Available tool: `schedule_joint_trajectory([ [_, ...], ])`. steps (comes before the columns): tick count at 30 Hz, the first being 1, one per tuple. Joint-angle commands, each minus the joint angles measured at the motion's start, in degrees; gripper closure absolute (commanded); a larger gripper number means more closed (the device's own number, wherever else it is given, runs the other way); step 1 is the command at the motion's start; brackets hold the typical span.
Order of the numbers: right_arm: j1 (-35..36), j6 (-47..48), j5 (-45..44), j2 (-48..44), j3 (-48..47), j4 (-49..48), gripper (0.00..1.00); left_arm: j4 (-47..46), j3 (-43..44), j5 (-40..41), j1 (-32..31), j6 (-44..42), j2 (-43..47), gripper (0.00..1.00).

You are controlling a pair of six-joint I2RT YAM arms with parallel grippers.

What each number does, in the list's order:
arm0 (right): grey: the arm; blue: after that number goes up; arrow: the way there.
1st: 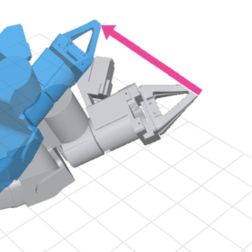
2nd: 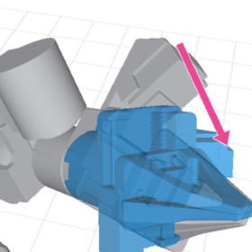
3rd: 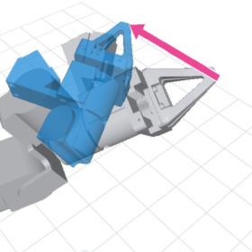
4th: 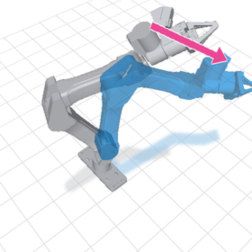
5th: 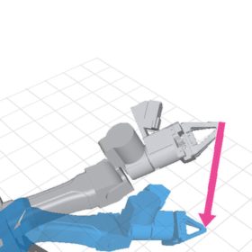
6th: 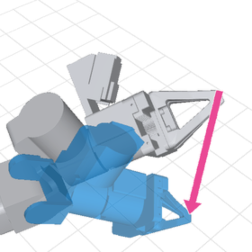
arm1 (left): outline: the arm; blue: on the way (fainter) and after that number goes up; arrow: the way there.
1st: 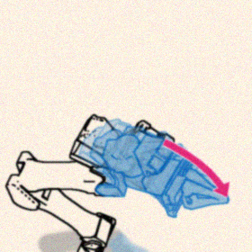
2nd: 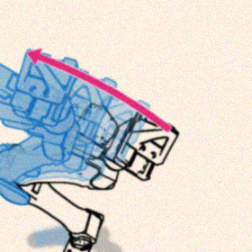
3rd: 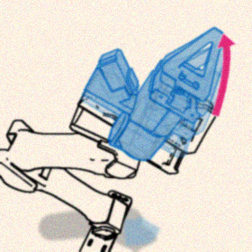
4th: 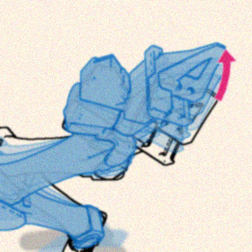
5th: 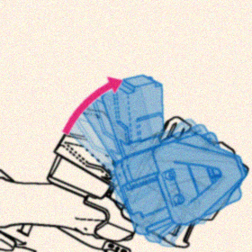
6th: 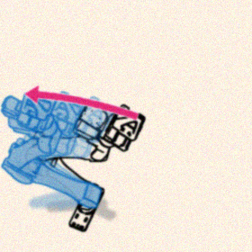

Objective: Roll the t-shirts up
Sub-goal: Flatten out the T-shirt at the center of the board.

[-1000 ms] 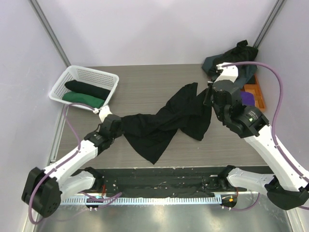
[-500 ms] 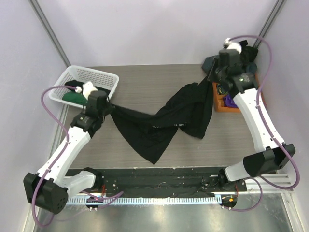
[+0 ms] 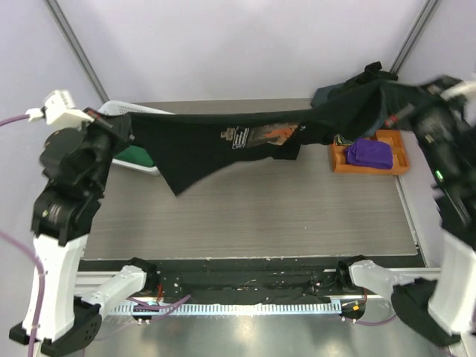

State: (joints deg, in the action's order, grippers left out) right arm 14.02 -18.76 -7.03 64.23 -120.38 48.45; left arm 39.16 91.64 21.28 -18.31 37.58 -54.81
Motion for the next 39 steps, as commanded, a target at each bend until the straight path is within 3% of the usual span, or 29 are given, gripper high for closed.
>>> schedule_joint_trajectory([
  [1,-0.1,2.4,1.0,-9.9,0.7,-4.1,0.99,7.9,5.6,1.6,0.3,-2.3,3.3,1.00],
  [6,-0.1,2.3,1.3,-7.1,-14.0,-2.4,0.99,11.3,14.3,2.0,0.2,-3.7,-0.2,1.00],
  [9,0.0,0.9,2.3,-5.7,-17.3,-2.6,0.99,11.7,19.5,1.5,0.2,-3.7,-2.6,1.00],
  [13,0.0,0.4,0.4,-8.1,-6.0,-8.1,0.99,9.0,17.6,0.8,0.2,-3.1,-4.2,1.00],
  [18,-0.1,0.4,-5.2,-4.8,7.0,-9.9,0.99,2.2,6.2,-3.2,0.3,-2.4,-8.4,1.00],
  [24,0.0,0.0,-8.0,7.2,7.9,-10.9,0.99,-4.5,3.5,-4.8,0.3,-1.4,-16.6,1.00],
  [26,-0.1,-0.2,-6.1,11.2,3.3,-10.8,0.99,-5.0,7.7,-4.1,0.2,-1.7,-20.3,1.00],
  [27,-0.1,-0.3,-5.6,16.1,-4.0,-10.6,0.99,-4.6,10.0,-3.6,0.3,-1.9,-22.0,1.00],
  [29,-0.2,-0.1,-5.4,21.8,-14.8,-8.1,0.99,-3.7,20.9,-1.5,0.3,-3.3,-25.4,1.00],
  [30,-0.2,0.1,-5.1,24.3,-25.2,-7.5,0.99,-1.6,25.9,-0.9,0.4,-3.8,-29.9,1.00],
  [32,-0.3,0.7,-4.6,28.6,-31.6,-9.1,0.99,-0.1,38.4,-2.3,1.9,-3.8,-34.4,1.00],
  [35,-0.6,1.8,-3.8,26.0,-27.6,-19.3,0.99,1.4,47.9,-8.4,6.6,0.5,-41.2,1.00],
  [38,-0.7,2.4,-1.8,24.2,-21.4,-24.9,0.99,-1.3,47.2,-11.2,8.6,2.1,-42.2,1.00],
  [39,-0.7,2.5,-1.8,24.2,-20.3,-24.5,0.99,-2.8,43.1,-12.7,9.1,2.8,-41.8,1.00],
])
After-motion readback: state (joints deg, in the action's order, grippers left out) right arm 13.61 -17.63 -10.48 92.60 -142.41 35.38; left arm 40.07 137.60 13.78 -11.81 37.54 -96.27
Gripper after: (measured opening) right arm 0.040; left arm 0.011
